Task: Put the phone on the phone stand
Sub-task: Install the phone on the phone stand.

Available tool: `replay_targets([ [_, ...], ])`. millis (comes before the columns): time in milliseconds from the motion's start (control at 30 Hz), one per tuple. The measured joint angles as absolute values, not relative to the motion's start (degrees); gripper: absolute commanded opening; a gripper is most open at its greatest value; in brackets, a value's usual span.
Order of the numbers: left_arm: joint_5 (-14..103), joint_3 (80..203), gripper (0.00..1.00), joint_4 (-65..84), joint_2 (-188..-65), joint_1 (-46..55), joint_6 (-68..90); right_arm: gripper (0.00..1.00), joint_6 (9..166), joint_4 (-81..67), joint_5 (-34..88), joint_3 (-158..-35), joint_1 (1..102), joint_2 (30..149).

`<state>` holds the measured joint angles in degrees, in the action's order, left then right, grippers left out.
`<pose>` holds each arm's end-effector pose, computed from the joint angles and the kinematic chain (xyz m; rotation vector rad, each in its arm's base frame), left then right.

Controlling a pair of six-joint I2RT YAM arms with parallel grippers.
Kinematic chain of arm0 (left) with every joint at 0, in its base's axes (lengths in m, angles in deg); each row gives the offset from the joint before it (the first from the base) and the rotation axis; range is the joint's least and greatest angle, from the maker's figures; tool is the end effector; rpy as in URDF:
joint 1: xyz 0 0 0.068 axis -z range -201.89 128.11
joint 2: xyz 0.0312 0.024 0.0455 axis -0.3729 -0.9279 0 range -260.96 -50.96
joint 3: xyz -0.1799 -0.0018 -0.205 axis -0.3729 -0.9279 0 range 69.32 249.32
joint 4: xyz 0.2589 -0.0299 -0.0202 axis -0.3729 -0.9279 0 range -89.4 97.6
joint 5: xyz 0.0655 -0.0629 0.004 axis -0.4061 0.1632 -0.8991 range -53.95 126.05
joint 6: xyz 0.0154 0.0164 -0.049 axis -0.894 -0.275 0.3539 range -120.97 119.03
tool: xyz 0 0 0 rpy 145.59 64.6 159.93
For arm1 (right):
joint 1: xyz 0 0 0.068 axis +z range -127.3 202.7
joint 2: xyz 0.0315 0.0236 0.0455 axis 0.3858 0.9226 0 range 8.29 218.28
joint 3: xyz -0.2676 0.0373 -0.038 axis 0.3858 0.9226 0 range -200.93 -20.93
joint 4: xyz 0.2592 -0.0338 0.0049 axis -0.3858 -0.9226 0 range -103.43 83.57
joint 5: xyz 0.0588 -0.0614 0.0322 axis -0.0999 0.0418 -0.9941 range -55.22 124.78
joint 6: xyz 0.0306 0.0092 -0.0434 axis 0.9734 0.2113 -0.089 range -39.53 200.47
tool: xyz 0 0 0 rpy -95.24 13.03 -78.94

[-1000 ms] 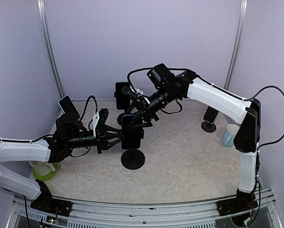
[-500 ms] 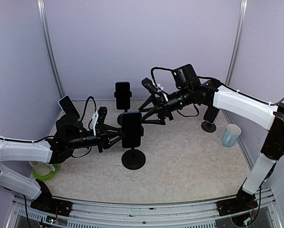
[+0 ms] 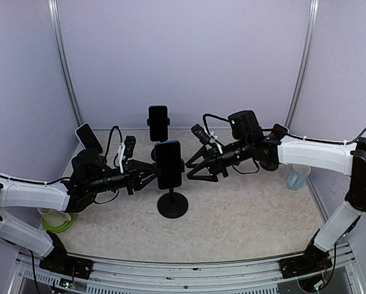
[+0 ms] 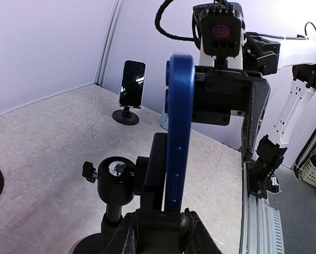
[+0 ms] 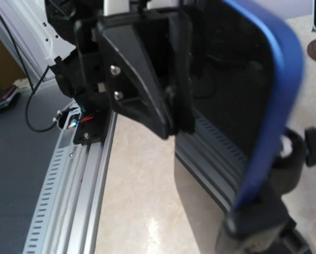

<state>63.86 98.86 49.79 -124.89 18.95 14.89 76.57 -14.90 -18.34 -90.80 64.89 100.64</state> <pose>0.1929 -0.1887 0.2346 0.7560 1.5574 -1.1364 0.2490 0.2641 0.2900 -1.3548 1.6816 1.3670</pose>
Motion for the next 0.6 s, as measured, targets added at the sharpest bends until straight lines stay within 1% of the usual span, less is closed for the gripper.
replay_targets([
  [200,63.93,96.98,0.0,53.0,-124.91,18.97,16.55,0.62,78.93,-10.02,-18.36,-89.53,64.89,101.45],
  [400,64.08,96.32,0.0,54.16,-124.96,19.08,16.9,0.56,80.14,-6.88,-18.25,-89.55,64.89,102.98],
  [467,64.1,96.3,0.0,54.29,-124.98,19.19,16.94,0.54,80.38,-6.44,-18.1,-89.62,64.82,103.99],
  [600,64.17,96.3,0.0,54.29,-125.0,19.27,16.99,0.44,80.86,-6.44,-18.06,-90.01,64.8,106.37],
])
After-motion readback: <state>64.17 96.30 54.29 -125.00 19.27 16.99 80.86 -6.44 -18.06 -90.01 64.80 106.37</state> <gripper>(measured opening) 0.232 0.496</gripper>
